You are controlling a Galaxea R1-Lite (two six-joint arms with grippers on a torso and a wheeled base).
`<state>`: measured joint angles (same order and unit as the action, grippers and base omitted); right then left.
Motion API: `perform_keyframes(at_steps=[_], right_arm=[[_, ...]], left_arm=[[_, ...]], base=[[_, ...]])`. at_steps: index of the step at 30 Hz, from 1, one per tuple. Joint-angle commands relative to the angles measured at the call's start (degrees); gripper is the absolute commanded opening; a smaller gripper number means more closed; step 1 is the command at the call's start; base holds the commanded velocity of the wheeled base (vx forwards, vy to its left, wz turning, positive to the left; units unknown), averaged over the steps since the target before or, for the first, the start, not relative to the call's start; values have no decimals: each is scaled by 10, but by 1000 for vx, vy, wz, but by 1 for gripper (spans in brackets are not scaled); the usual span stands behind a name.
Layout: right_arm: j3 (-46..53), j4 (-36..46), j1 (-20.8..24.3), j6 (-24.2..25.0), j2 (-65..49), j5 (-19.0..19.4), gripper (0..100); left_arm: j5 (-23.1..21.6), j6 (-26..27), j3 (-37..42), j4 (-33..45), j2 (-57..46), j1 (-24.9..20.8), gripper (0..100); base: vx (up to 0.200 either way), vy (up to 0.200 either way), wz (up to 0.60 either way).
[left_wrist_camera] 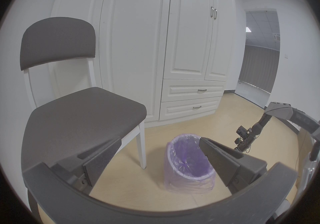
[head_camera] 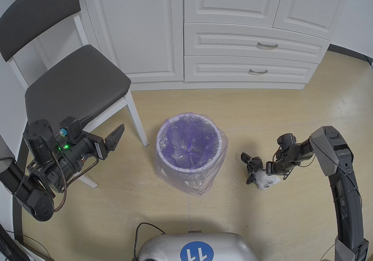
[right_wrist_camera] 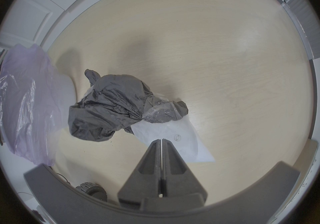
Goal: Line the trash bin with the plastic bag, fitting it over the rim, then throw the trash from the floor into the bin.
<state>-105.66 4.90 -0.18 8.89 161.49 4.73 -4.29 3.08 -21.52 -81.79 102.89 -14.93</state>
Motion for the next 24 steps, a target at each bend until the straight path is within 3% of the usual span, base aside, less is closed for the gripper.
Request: perform_keyframes(at_steps=[1,7,12,24], right_arm=[[51,-2,-3,0,-50,3,0],[139,-102,4,-4,-98,-2,0],[217,-200,4,-27,-147,-1,0],[346,-242,35,-53,-319,-2,0]], left_arm=[[-5,1,18,-2,42,1,100],[-4,0,3,58,-1,-1,100],[-2,-3,-1,55,-8,3,100],[-2,-3,2,56,-52,3,100]], base=[[0,0,0],[0,0,0],[0,0,0],[0,0,0]])
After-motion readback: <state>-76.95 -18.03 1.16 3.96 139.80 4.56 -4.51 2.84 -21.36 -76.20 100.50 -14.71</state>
